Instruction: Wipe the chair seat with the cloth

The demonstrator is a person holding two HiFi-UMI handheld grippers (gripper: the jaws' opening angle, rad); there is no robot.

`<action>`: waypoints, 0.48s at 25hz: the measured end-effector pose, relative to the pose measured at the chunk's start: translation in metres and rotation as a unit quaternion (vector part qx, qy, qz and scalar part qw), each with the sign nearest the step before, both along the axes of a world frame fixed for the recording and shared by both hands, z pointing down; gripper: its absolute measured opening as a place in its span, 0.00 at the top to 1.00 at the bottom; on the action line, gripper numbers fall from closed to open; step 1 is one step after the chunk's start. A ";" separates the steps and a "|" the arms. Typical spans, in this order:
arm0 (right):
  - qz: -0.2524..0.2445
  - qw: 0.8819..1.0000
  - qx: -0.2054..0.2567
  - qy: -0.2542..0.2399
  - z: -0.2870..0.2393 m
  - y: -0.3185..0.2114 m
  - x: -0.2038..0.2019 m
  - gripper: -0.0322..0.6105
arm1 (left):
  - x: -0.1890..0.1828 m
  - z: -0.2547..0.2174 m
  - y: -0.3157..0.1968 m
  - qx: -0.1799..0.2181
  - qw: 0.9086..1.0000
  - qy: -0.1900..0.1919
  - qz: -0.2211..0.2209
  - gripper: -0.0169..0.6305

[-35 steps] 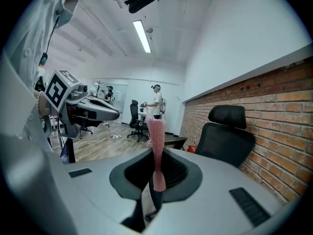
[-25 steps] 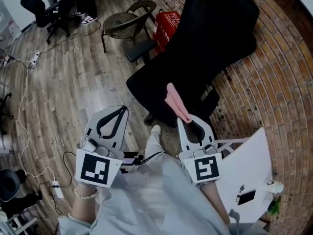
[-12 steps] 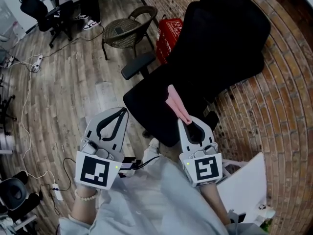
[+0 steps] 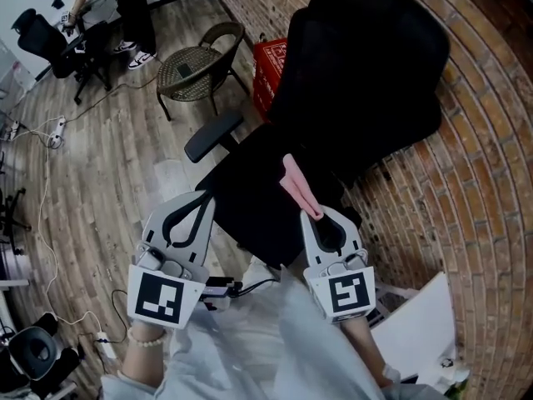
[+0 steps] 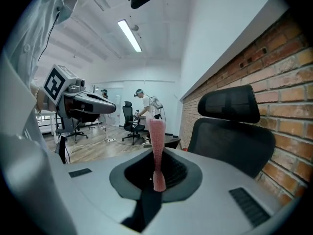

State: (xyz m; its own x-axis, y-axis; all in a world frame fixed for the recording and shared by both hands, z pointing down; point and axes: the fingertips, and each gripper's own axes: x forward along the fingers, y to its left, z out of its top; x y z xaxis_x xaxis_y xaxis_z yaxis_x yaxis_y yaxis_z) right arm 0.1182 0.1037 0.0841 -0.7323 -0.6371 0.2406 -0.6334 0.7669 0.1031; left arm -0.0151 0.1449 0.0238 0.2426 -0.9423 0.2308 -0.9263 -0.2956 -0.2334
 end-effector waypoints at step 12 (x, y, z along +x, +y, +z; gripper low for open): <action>0.019 0.999 -0.029 0.017 0.033 -0.021 0.019 0.86 | 0.017 0.025 -0.033 -0.029 0.999 0.013 0.011 0.95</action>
State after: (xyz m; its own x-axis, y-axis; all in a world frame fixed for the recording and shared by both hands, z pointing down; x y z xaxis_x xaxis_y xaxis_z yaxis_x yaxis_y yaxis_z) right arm 0.1375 0.0826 0.1171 -0.6980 -0.6488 0.3029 -0.6595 0.7473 0.0810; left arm 0.0020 0.1124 0.0491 0.2704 -0.9219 0.2776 -0.9247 -0.3289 -0.1916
